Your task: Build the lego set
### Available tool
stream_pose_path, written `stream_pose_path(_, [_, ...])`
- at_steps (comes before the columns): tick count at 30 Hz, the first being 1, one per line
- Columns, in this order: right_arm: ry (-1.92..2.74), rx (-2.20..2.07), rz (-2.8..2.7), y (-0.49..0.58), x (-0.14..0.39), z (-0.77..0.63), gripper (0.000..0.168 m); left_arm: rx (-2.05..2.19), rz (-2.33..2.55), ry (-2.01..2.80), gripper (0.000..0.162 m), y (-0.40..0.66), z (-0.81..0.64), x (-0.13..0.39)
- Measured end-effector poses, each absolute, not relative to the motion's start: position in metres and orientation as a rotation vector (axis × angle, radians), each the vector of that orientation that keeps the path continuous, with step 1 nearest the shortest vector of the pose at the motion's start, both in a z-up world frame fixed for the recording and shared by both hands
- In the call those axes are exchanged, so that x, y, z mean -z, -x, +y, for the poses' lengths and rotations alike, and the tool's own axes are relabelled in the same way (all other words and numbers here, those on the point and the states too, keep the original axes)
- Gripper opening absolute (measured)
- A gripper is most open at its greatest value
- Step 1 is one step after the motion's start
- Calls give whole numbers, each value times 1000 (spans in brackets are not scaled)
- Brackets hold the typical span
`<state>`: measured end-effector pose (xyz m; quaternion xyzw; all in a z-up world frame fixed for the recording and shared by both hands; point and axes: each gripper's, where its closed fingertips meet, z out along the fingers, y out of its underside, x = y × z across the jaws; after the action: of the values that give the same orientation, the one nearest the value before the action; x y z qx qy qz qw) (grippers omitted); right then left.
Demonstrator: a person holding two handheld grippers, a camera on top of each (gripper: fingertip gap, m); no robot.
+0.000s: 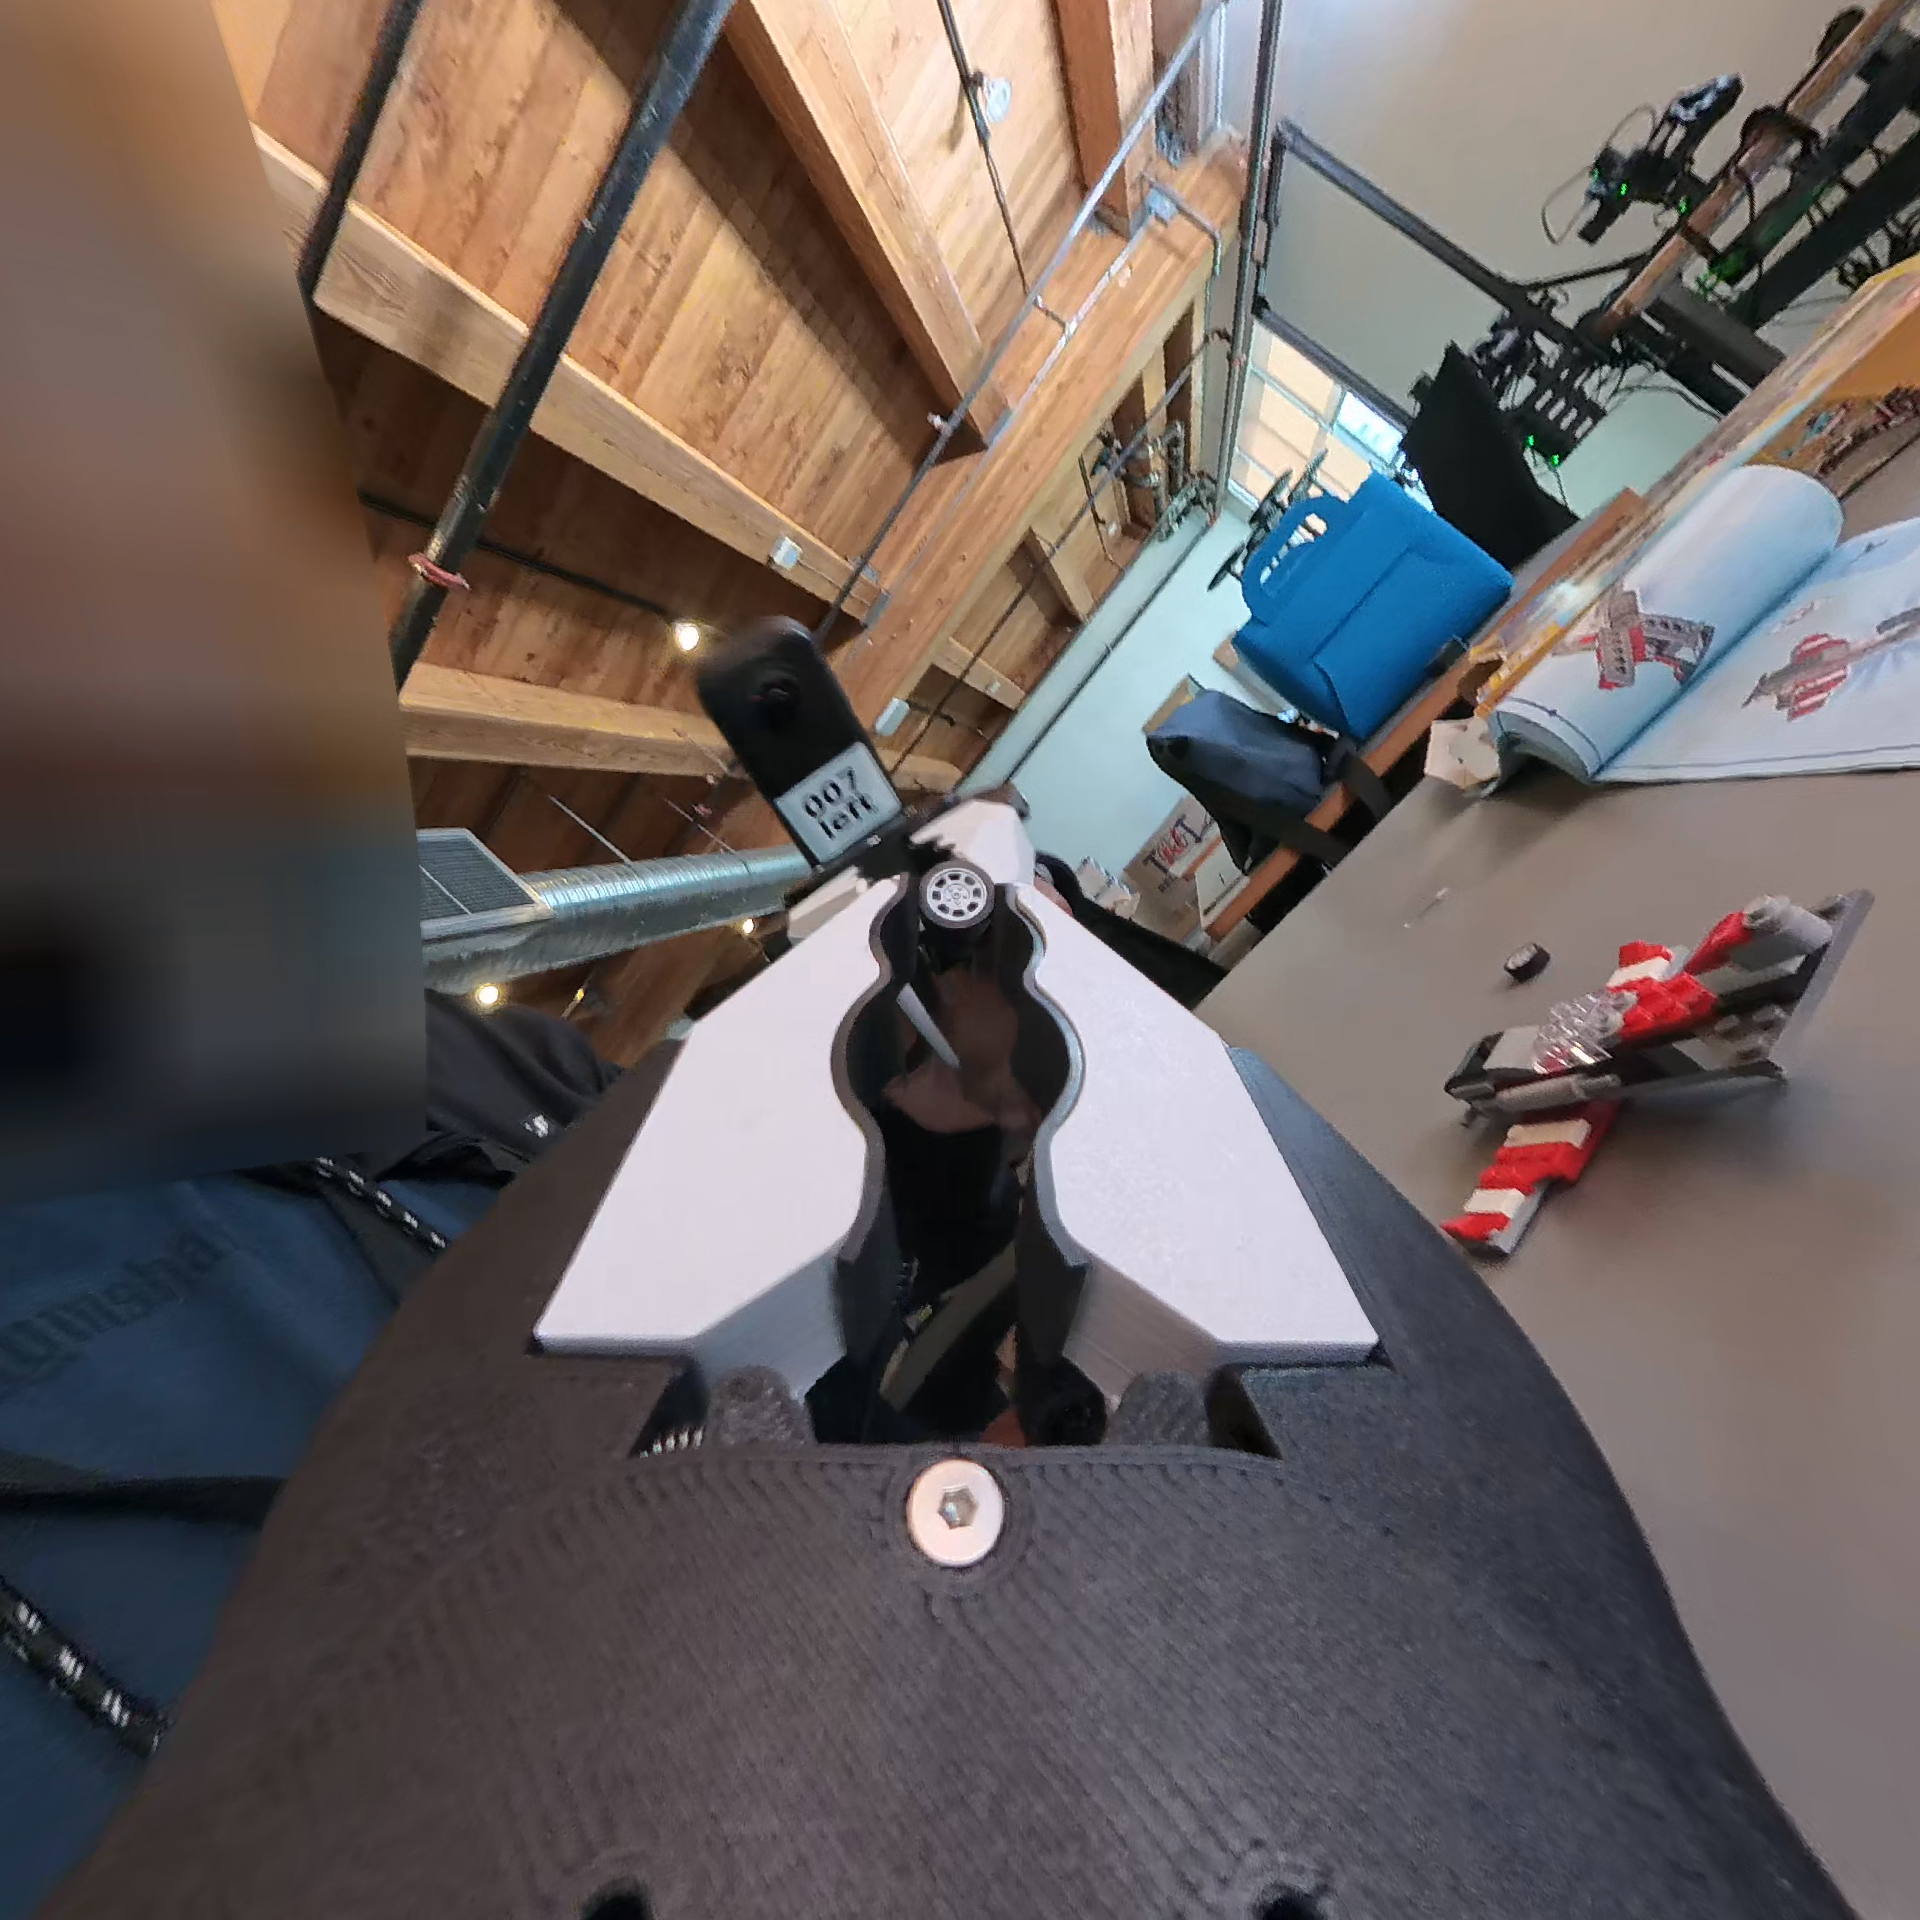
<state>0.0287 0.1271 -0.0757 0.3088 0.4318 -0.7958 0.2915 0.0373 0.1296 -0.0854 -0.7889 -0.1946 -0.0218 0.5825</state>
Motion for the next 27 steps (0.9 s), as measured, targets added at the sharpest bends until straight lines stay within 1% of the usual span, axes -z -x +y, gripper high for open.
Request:
stream_pose_path(8, [-786, 2169, 1118, -32, 69, 127, 14, 315, -623, 1628, 16, -41, 131, 79])
stream_pose_path(17, [-867, 2123, 1142, -30, 75, 124, 14, 80, -558, 1721, 16, -37, 130, 84])
stream_pose_path(27, [-844, 2261, 1271, -27, 65, 123, 16, 270, -632, 1513, 17, -36, 127, 75])
